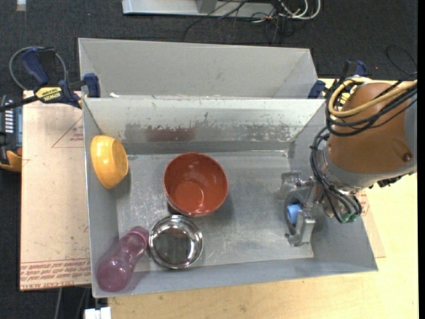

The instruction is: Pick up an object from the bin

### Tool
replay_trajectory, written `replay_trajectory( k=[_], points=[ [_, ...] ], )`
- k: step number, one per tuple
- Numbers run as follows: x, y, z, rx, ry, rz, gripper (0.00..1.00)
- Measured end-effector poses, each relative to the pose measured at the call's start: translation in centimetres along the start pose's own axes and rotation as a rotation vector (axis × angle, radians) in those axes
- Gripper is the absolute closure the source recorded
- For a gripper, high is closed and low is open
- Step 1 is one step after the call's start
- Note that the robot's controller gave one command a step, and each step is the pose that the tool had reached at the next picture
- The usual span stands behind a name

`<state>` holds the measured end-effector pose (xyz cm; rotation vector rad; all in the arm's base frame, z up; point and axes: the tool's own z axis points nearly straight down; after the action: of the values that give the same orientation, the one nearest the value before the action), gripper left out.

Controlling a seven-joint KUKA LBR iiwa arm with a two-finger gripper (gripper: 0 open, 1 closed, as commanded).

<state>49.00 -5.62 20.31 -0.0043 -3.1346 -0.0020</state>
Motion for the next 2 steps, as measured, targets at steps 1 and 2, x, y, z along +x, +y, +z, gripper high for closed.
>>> replay_trajectory(
  k=[1,2],
  points=[
    [-0.2,0.0,-0.3,0.001,-0.007,-0.003,0.0],
    [-2.8,-7.5,11.9,-0.023,-0.041,0.194,0.0]
  ],
)
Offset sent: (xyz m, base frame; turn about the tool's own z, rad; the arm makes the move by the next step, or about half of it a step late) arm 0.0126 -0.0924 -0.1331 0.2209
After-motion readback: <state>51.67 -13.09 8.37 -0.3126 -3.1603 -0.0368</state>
